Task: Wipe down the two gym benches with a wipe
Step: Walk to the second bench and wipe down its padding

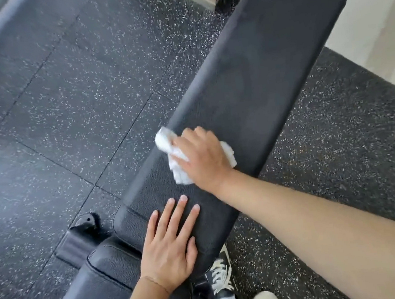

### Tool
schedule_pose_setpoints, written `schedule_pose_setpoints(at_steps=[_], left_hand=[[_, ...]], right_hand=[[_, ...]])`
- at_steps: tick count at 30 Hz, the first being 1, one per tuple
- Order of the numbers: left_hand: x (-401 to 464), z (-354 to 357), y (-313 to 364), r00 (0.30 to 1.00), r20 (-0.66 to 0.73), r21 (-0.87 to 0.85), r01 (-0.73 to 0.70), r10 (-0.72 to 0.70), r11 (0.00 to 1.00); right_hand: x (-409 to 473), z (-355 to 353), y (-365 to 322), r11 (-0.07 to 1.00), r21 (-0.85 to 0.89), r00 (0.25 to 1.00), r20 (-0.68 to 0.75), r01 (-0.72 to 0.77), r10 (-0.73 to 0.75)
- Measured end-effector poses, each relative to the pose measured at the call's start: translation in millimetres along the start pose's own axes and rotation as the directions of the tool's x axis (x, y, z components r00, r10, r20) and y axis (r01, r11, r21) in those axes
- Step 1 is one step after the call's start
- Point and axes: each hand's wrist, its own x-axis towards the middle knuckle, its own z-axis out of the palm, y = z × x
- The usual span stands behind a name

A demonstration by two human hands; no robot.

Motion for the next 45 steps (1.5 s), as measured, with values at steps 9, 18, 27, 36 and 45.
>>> schedule_pose_setpoints(at_steps=[9,18,27,36,45], left_hand=[[8.1,-16.3,11.9,0.995,0.08,-0.036,0.059,-0.056,0.998],[26.9,-121.3,76.2,0.895,0.351,-0.065,0.314,-0.273,0.947],[-11.2,-218.6,116.0,0.879,0.309,-0.176,0.429,-0.364,0.886],[-44.6,-302.7,138.2,0.874,0.192,-0.185,0.48,-0.447,0.858],[-53.9,-402.6,128.4,0.854,0.078,-0.224,0.518,-0.515,0.825]], right_hand=[[-86.0,-11.8,33.3,0.976,-0.085,0.973,0.128,0.202,-0.19],[-203.1,-98.1,59.5,0.958,-0.121,0.791,0.543,-0.258,0.282],[-252.8,-226.6,87.5,0.822,-0.042,0.747,0.394,-0.568,0.536],[-208.2,-317.7,39.5,0.779,0.071,0.747,0.349,-0.623,0.565],[-147.9,-421.6,-9.4,0.898,0.107,0.893,0.205,-0.427,0.4]])
